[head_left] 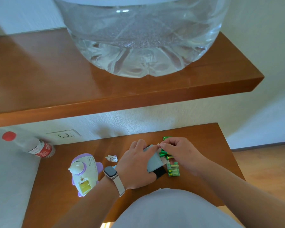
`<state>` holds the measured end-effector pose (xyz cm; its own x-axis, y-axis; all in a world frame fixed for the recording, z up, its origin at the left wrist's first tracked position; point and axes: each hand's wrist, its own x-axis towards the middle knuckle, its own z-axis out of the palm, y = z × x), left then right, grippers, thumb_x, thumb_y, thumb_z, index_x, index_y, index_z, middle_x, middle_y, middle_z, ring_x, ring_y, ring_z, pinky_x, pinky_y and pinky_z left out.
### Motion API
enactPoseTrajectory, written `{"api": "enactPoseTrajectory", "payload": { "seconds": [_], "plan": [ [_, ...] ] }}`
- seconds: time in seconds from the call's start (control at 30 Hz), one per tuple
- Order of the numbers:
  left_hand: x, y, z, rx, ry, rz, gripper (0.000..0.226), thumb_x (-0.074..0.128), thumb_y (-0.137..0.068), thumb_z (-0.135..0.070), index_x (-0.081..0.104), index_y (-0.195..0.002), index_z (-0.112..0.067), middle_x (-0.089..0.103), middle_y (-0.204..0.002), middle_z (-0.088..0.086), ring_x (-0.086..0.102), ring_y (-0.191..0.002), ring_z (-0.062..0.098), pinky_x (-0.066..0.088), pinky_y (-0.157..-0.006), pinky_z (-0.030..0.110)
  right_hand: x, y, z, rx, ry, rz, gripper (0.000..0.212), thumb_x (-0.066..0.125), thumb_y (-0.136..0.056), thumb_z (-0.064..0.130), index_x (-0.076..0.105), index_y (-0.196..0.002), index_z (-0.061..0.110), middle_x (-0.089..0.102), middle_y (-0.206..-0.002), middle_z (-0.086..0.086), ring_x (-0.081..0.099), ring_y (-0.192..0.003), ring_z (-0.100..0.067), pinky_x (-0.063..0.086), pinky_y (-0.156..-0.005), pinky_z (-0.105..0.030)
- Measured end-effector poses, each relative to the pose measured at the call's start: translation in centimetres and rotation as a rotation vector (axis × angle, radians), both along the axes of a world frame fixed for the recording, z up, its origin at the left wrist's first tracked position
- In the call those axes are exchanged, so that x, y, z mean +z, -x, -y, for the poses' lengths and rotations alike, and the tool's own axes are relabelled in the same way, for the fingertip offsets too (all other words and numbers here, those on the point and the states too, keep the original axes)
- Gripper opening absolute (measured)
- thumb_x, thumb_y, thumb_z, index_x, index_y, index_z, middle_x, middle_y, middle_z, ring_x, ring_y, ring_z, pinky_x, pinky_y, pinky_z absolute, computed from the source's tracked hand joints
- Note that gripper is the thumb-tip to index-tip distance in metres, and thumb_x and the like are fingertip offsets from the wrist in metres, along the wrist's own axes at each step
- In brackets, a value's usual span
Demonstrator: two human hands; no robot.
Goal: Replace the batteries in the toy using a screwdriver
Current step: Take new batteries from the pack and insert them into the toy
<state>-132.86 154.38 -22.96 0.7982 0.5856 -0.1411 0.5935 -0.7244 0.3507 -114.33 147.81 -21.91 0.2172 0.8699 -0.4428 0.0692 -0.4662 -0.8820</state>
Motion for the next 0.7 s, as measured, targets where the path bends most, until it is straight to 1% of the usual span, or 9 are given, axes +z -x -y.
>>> {"api": "enactPoseTrajectory", "payload": {
  "seconds": [0.07,0.17,0.2,0.3,0.37,0.47,0.53,0.6,0.7],
  "plan": [
    [-0.1,0.0,0.1,0.010,0.008,0.029,0.085,0.041,-0.067,-0.065,0.023,-0.148,-0.042,0.031,-0.120,-0.010,0.031,-0.108,0.009,0.044,-0.081,0.021,-0.2,-0.1,0.1,0.012,-0.016,0.069,0.017,0.062,-0.094,0.035,0.075,-0.084,0.032,0.072,-0.080,0.012,0.065,-0.069,-0.006,0.052,-0.055,-0.020],
    [-0.1,0.1,0.3,0.023,0.011,0.094,0.086,0.039,-0.068,-0.064,0.029,-0.149,-0.038,0.033,-0.120,-0.010,0.033,-0.109,0.009,0.044,-0.081,0.020,-0.7,-0.3,0.3,0.026,-0.024,0.141,0.013,0.062,-0.094,0.035,0.074,-0.089,0.033,0.072,-0.081,0.015,0.068,-0.072,-0.012,0.052,-0.054,-0.018],
    [-0.1,0.1,0.5,0.019,0.010,0.107,0.084,0.039,-0.068,-0.063,0.031,-0.148,-0.038,0.034,-0.120,-0.010,0.034,-0.108,0.009,0.044,-0.081,0.021,-0.9,-0.4,0.3,0.025,-0.029,0.155,0.011,0.062,-0.093,0.035,0.073,-0.090,0.034,0.071,-0.082,0.015,0.067,-0.072,-0.011,0.052,-0.054,-0.018],
    [-0.1,0.2,0.7,0.010,0.018,0.118,0.082,0.040,-0.069,-0.061,0.035,-0.147,-0.036,0.036,-0.122,-0.008,0.034,-0.109,0.009,0.044,-0.084,0.023,-1.4,-0.5,0.3,0.015,-0.044,0.175,0.005,0.064,-0.093,0.035,0.067,-0.094,0.032,0.069,-0.086,0.010,0.065,-0.066,0.001,0.050,-0.051,-0.016],
    [-0.1,0.2,0.8,0.014,0.030,0.124,0.083,0.041,-0.069,-0.059,0.036,-0.148,-0.035,0.037,-0.124,-0.008,0.034,-0.109,0.009,0.045,-0.086,0.024,-1.6,-0.5,0.2,0.012,-0.044,0.187,0.011,0.065,-0.092,0.037,0.062,-0.096,0.027,0.068,-0.086,0.006,0.062,-0.061,0.001,0.050,-0.050,-0.017],
    [-0.2,0.2,1.0,0.017,0.035,0.121,0.081,0.046,-0.071,-0.057,0.034,-0.149,-0.036,0.038,-0.125,-0.008,0.034,-0.112,0.009,0.047,-0.087,0.024,-1.6,-0.6,0.2,0.024,-0.043,0.194,0.017,0.065,-0.091,0.039,0.059,-0.089,0.022,0.066,-0.082,0.003,0.058,-0.055,-0.002,0.051,-0.050,-0.020],
    [-0.3,0.1,1.1,0.016,0.034,0.118,0.081,0.055,-0.073,-0.053,0.032,-0.149,-0.036,0.038,-0.126,-0.009,0.034,-0.112,0.008,0.049,-0.087,0.024,-1.6,-0.4,0.3,0.020,-0.031,0.197,0.021,0.065,-0.091,0.039,0.061,-0.083,0.020,0.064,-0.075,0.004,0.056,-0.051,-0.003,0.051,-0.049,-0.021],
    [-0.5,-0.1,1.2,0.017,0.032,0.117,0.083,0.058,-0.073,-0.050,0.032,-0.150,-0.034,0.038,-0.126,-0.009,0.035,-0.112,0.008,0.050,-0.086,0.024,-1.7,-0.1,0.3,-0.005,-0.018,0.201,0.024,0.064,-0.092,0.039,0.061,-0.078,0.019,0.061,-0.068,0.006,0.055,-0.049,-0.003,0.050,-0.049,-0.021],
    [-0.8,-0.2,1.3,0.024,0.048,0.119,0.087,0.059,-0.073,-0.050,0.029,-0.152,-0.034,0.037,-0.126,-0.010,0.034,-0.111,0.007,0.049,-0.087,0.024,-1.9,0.2,0.4,-0.006,-0.027,0.311,0.027,0.062,-0.092,0.036,0.057,-0.070,0.021,0.057,-0.064,0.008,0.051,-0.053,-0.003,0.045,-0.050,-0.024]
  ]
}}
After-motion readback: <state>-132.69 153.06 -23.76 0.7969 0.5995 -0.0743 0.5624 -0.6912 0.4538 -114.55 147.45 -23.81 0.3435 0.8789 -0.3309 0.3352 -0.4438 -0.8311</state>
